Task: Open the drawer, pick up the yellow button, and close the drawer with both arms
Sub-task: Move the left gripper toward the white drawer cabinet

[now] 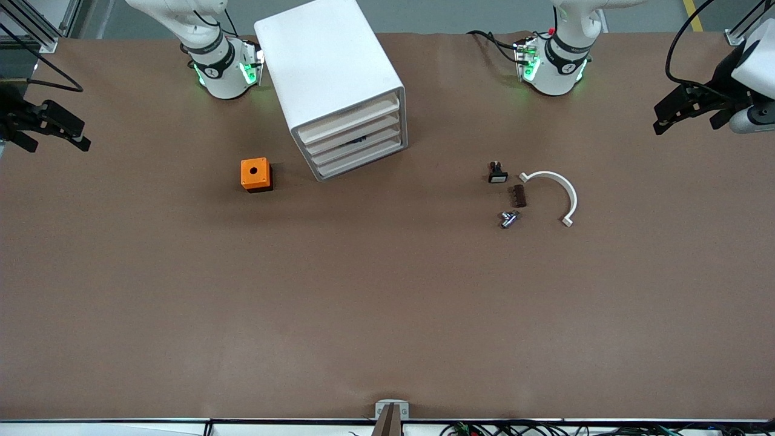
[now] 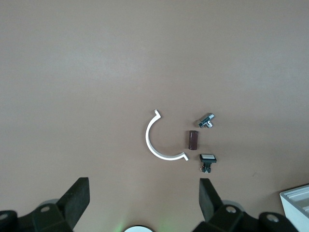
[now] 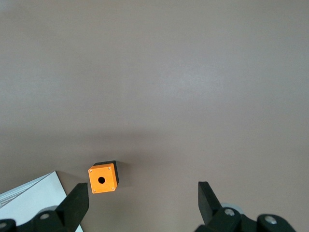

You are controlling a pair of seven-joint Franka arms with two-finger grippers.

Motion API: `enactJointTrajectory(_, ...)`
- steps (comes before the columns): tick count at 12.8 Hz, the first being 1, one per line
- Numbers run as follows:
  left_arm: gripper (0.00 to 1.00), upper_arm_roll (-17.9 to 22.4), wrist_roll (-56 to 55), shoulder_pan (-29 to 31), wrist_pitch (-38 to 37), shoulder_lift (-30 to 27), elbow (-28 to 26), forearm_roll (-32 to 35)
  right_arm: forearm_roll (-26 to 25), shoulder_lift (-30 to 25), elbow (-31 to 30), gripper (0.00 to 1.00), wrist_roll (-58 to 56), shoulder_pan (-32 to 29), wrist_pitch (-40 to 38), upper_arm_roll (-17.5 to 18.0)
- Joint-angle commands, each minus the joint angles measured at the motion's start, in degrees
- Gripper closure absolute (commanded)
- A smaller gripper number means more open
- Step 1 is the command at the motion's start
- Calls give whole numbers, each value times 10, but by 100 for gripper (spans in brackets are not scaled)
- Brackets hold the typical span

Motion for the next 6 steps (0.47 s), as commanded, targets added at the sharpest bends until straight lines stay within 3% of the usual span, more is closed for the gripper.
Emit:
enactJointTrajectory(1,0,1,11,5,-14,7,15,-9,-10,-7,2,0,1,-2,-7,3)
enactJointTrajectory(6,0,1,9,4,-14,48,29,-4,-21,-7,1,0,4,2,-10,3)
